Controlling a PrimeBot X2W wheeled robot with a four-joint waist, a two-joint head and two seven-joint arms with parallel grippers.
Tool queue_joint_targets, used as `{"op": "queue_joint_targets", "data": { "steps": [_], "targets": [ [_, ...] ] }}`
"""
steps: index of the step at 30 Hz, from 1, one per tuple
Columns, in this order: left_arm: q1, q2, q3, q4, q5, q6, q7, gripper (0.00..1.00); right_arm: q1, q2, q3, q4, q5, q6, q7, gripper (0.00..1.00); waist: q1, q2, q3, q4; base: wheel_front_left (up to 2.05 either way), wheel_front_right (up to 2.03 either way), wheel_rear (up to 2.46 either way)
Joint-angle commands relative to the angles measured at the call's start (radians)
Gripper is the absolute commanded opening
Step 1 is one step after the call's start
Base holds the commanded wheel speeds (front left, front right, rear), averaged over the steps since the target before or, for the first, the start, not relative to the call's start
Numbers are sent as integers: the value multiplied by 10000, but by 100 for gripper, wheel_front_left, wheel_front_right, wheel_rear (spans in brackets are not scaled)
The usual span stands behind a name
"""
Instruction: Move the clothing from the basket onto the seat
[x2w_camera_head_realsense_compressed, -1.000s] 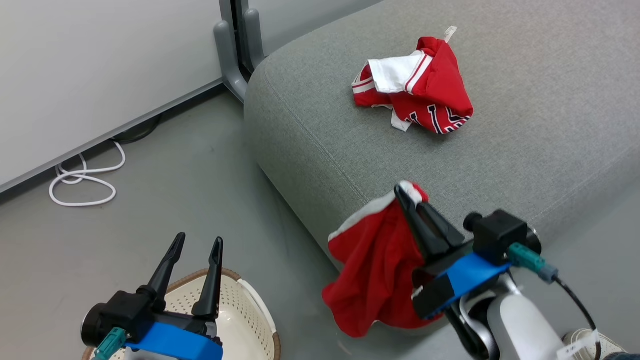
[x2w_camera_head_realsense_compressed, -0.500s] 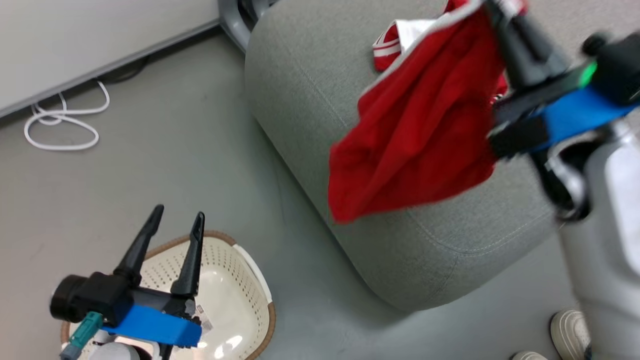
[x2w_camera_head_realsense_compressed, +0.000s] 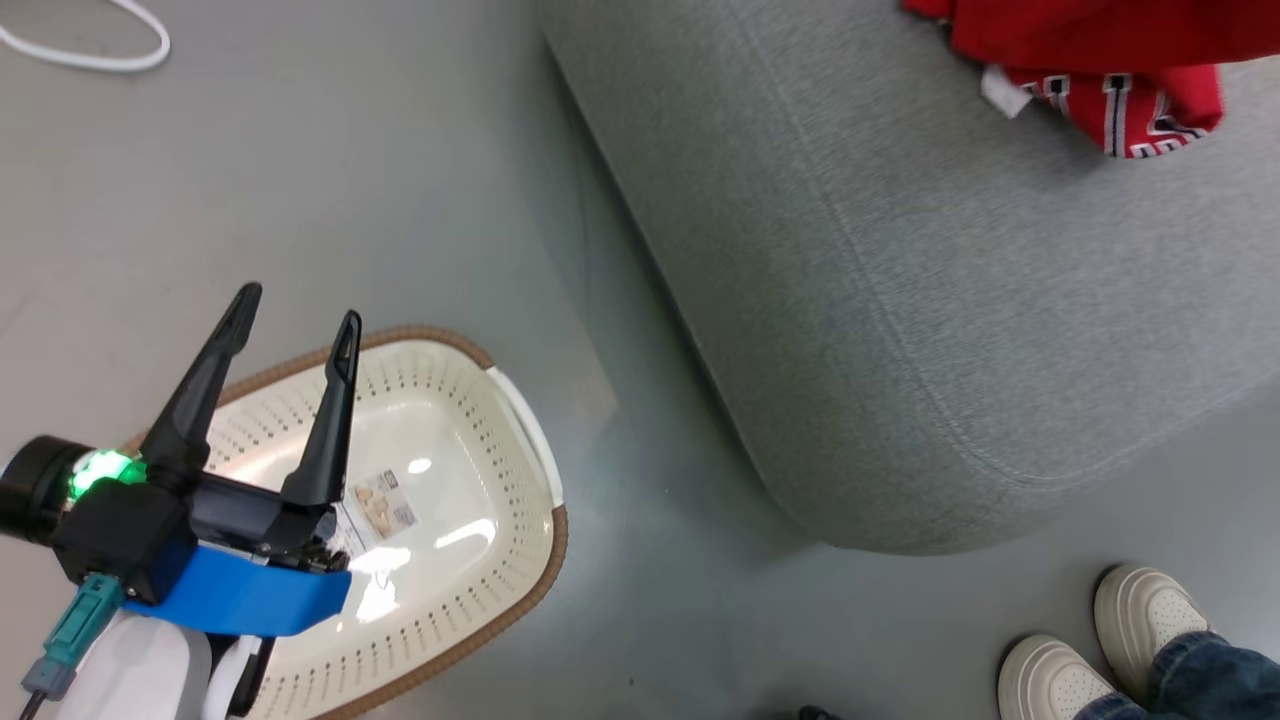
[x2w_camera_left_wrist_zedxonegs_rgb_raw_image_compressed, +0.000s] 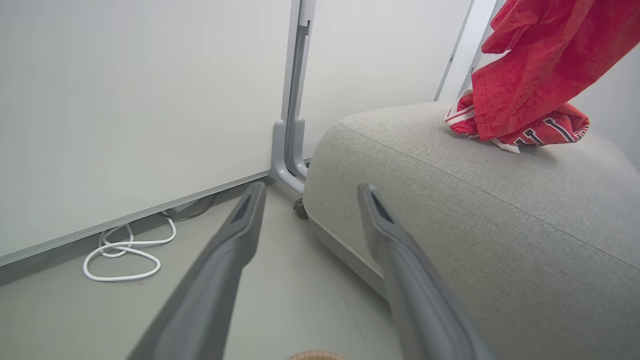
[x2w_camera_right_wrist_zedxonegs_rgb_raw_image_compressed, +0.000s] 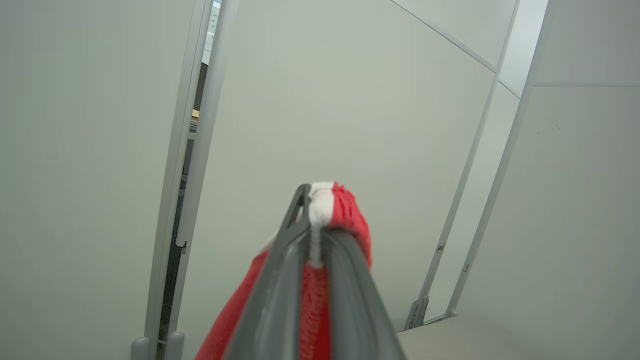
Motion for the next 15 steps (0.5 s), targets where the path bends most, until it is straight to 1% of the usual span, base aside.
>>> {"op": "queue_joint_targets", "data": {
  "steps": [1,6,13,14,15],
  "targets": [
    [-272,98,9,-293,117,71,85,100,-194,-58,-373,494,-153,2,-22,0,-2,0,739,397,0,0,0],
    [-616,195,-120,-914,285,109,358,100,302,206,-915,1811,-407,3,-381,0,-2,0,1409,672,0,0,0],
    [-879,279,-305,-1335,342,86,530,100,1046,630,-853,4152,-1121,2,-955,0,-2,0,1767,929,0,0,0],
    [-891,266,-330,-1329,333,85,524,100,1138,704,-785,4451,-1209,2,-1008,27,-2,0,1756,967,0,0,0],
    [-897,248,-338,-1290,310,95,504,100,1186,734,-732,4678,-1278,2,-1094,86,-2,0,1720,999,0,0,0]
  ]
}}
